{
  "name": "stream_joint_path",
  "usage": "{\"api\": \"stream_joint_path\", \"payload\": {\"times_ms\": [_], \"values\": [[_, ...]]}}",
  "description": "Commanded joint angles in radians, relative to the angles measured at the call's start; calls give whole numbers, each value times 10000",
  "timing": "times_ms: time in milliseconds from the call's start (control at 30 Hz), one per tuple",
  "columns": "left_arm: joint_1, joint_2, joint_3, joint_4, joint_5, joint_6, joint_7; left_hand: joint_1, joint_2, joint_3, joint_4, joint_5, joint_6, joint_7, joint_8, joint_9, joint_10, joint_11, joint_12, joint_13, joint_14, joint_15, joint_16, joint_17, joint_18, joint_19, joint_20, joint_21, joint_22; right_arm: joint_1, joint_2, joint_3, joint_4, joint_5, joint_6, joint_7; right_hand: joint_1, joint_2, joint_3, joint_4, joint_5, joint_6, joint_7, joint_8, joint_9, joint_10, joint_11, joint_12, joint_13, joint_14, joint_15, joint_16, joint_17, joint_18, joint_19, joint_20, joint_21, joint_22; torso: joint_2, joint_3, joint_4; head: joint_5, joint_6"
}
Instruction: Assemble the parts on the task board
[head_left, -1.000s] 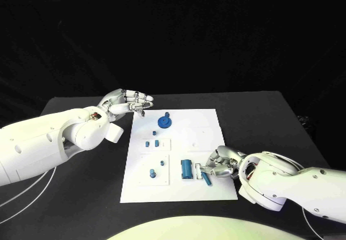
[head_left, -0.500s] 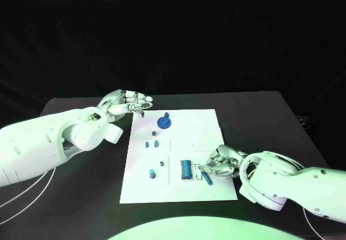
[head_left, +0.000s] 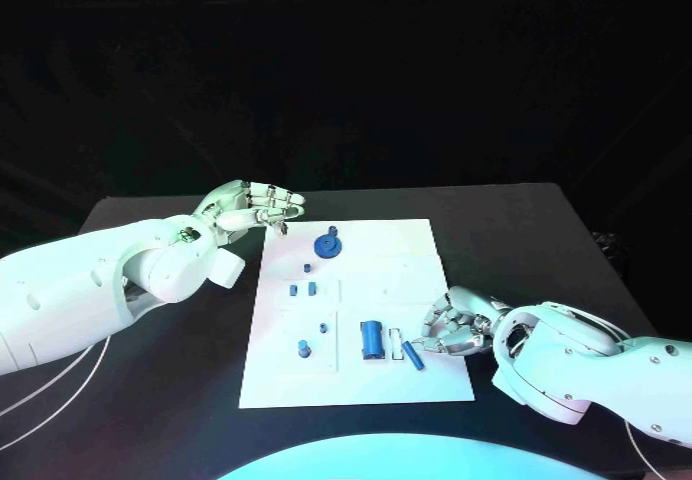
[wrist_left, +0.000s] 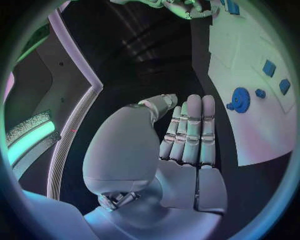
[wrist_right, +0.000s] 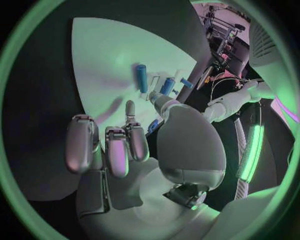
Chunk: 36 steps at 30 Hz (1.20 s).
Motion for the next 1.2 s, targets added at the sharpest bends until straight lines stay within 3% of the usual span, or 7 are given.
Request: {"api": "stream_joint_path", "payload": {"times_ms": [33,233,600,1200], "values": [[6,11,5,14,-22,120,41,24,88,86,-1,62,-60,91,68,17,-83,10,63,0,-64,-31,22,-16,161,45,-2,20,12,-24,-95,-3,130,-962,307,8,401,-11,-307,-155,-29,-65,30,-64,-23,198,83,-63,1663,945,63,-39,2105,-94,281,78,-91,1940,-3,4,-17,-14,-12],[6,17,4,6,-23,121,42,26,91,89,-2,62,-60,91,69,17,-83,10,65,0,-63,-32,22,-17,161,45,-2,21,13,-80,-176,-8,310,-1566,495,-97,788,55,-793,-207,-16,2,28,-81,-47,172,84,-99,1643,945,70,-38,2112,-93,278,93,-101,1939,3,4,-5,-48,-13],[6,10,3,13,-23,108,36,37,108,105,-4,65,-58,90,74,17,-84,8,73,-1,-62,-34,20,-19,161,45,-4,28,17,-243,-24,-18,343,-1831,582,-239,908,298,-1337,66,-2,239,-53,13,-37,207,20,-38,1664,953,25,-26,2146,-104,307,67,-22,1960,10,-9,10,-69,-39],[6,-2,2,26,-23,130,30,52,128,126,-7,70,-58,89,78,17,-86,7,82,-3,-62,-36,17,-22,162,45,-7,37,22,-447,494,-19,-195,-1925,632,-252,1103,511,-1440,207,9,417,-148,117,-11,247,-60,26,1688,965,-39,-6,2195,-119,338,19,70,1982,18,4,15,-13,-70]]}}
